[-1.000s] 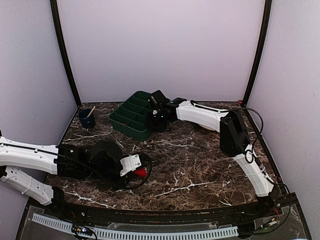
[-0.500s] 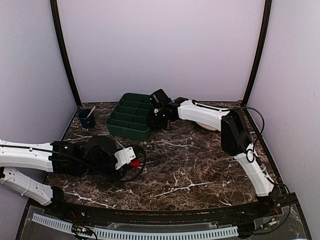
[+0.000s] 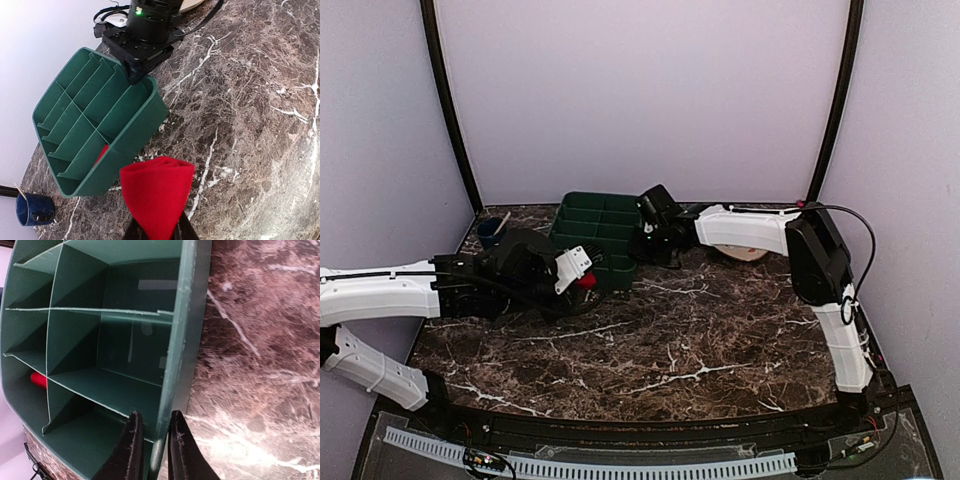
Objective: Roll the socks
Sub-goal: Move the storage box to the center of the board.
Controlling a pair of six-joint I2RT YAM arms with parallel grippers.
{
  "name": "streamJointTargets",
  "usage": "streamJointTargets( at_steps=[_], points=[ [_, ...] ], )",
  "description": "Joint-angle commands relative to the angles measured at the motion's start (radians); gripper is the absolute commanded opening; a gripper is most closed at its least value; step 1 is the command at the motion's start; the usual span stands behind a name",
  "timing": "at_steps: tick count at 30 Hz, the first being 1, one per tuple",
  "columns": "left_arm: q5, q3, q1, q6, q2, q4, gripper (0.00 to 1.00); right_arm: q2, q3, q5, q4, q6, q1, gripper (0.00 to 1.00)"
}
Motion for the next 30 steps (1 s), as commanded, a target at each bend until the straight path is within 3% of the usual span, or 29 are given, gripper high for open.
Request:
streamJointTargets(
  at_steps=[1, 13, 18, 22, 30],
  points=[
    [0.014, 0.064, 0.029, 0.050, 0.061, 0.042, 0.08, -0.040, -0.128, 0.003, -0.101, -0.025, 0.010, 0.11],
    [0.136, 0.195, 0.062, 0.167, 0.232, 0.112, 0.08, -0.268, -0.450, 0.029, -0.047, -0.018, 0.108, 0.10],
    [0.274, 0.221, 0.062, 0.203, 0.266, 0.105, 0.08, -0.336, -0.539, 0.027, -0.026, 0.009, 0.142, 0.11],
    [0.359, 0.205, 0.062, 0.239, 0.275, 0.109, 0.08, -0.377, -0.587, 0.021, -0.001, 0.024, 0.149, 0.16],
    [0.395, 0.174, 0.062, 0.291, 0.298, 0.134, 0.08, -0.441, -0.607, -0.002, 0.022, 0.010, 0.152, 0.26]
  ],
)
